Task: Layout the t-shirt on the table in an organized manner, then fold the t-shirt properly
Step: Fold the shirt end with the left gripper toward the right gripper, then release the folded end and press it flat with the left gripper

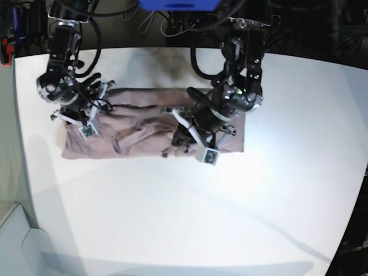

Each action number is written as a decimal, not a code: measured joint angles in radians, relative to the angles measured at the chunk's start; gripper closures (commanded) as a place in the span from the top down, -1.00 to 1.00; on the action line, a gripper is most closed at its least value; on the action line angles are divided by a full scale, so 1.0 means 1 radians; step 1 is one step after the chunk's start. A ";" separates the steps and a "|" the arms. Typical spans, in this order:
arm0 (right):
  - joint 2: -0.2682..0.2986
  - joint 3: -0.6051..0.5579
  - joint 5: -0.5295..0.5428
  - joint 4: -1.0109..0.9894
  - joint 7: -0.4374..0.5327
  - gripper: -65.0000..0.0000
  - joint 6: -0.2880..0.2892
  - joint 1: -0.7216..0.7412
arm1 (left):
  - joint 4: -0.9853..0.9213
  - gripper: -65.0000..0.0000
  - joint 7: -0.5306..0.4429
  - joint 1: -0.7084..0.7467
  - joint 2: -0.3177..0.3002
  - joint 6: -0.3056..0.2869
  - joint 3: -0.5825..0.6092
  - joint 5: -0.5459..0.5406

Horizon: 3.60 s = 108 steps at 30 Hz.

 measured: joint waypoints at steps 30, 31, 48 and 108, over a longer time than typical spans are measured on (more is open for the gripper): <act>0.014 0.003 0.007 0.005 -0.007 0.00 0.000 0.001 | 0.051 0.06 0.009 -0.004 0.003 -0.068 -0.199 -0.219; 0.013 0.005 -0.013 0.020 -0.023 0.00 0.003 0.000 | 0.052 0.24 0.004 0.004 -0.010 -0.069 -0.219 -0.224; -0.012 0.097 -0.107 0.284 -0.252 0.35 0.000 -0.026 | -0.101 0.46 0.005 0.043 -0.111 -0.075 -0.346 -0.217; 0.047 0.408 -0.106 -0.091 -0.240 0.44 0.000 0.235 | -0.400 0.00 -0.078 -0.143 -0.093 -0.101 -0.207 -0.137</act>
